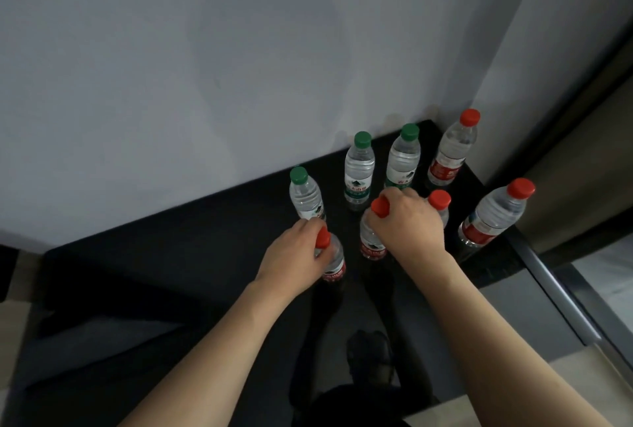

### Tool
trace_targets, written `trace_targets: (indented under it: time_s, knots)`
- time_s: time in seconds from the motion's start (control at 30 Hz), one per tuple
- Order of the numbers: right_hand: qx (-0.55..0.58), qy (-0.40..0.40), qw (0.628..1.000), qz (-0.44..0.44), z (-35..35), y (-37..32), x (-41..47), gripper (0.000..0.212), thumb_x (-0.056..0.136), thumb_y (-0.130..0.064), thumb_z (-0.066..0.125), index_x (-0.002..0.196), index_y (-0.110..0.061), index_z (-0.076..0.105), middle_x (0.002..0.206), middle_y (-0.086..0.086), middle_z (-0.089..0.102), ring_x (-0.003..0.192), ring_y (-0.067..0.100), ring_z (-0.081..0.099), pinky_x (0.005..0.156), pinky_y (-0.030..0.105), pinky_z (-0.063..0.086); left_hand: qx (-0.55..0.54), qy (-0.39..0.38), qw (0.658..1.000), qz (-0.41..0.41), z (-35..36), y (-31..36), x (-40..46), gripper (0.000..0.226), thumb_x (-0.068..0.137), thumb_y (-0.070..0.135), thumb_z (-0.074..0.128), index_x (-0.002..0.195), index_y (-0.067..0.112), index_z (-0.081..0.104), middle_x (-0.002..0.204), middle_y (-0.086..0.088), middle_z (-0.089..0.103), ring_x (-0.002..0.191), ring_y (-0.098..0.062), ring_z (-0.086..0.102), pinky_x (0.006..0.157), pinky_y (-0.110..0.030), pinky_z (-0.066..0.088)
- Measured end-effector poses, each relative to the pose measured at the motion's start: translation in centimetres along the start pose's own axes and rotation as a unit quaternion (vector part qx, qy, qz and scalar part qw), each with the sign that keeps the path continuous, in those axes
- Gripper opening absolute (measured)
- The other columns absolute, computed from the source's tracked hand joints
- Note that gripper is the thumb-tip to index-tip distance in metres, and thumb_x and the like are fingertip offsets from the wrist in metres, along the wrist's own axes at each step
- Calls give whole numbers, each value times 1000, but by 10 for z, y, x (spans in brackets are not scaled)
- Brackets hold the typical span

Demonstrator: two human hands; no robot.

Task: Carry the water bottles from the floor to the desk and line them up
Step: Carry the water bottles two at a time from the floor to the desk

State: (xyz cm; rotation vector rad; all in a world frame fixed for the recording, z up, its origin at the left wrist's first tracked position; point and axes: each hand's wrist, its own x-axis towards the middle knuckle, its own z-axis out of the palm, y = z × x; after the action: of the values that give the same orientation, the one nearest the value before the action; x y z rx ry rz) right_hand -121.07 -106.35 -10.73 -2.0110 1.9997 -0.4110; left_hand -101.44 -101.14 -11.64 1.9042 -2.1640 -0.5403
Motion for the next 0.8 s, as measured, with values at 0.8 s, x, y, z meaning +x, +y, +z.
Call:
trace_targets:
  time_s: [0.8]
  knots:
    - [80, -31, 961, -263, 31, -190, -79, 47, 91, -30, 58, 136, -17, 50, 134, 6, 51, 121, 24, 50, 102, 40, 43, 19, 219, 958, -185, -86, -121, -153, 36, 99, 26, 51, 132, 12, 53, 132, -5, 57, 119, -19, 55, 95, -27, 43]
